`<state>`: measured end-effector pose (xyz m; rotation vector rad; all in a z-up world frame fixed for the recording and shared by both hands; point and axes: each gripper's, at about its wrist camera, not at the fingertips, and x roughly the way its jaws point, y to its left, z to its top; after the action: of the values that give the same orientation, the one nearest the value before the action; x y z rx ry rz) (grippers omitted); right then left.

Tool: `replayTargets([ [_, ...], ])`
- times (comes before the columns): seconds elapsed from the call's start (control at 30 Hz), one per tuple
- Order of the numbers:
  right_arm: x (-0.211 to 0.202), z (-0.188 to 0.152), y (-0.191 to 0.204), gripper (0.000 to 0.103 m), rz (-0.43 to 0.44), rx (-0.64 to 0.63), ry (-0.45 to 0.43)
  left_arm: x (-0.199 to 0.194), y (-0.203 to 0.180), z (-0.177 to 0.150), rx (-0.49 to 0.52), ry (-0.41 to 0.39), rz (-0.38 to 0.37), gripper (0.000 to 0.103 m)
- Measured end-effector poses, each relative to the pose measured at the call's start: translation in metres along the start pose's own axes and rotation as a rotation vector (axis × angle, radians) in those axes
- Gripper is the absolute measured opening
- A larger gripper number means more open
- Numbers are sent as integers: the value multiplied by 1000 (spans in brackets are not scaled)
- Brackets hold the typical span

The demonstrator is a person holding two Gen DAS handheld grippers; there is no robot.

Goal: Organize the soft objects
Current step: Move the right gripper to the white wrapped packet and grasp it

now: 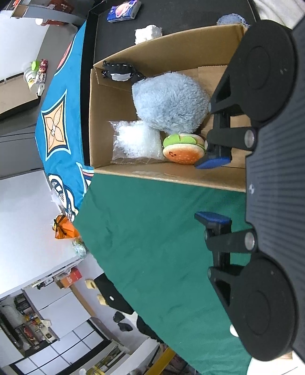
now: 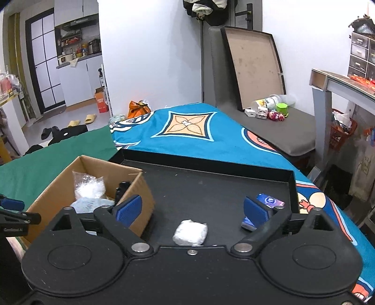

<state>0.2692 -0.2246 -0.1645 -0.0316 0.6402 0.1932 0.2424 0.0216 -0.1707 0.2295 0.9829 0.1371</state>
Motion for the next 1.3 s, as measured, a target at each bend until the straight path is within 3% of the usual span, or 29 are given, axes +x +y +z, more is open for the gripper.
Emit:
replayTargets([
  [0.1,4,-2,-8,98,9,0,13,-1,-4,1,15,-9,22,50],
  [0.7,45,-41,-20,96,117,126,94,1,-20,1,95,-18,133,56],
  [1.23,89,-55,-12,90,96,116,157,9,-23,3,109,10,156,56],
  [1.27,90,-56,-9,88,91,102,162,9,-23,3,107,14,162,56],
  [1.3,91,-57,-6,79,85,85,169,10,-23,4,106,19,168,56],
])
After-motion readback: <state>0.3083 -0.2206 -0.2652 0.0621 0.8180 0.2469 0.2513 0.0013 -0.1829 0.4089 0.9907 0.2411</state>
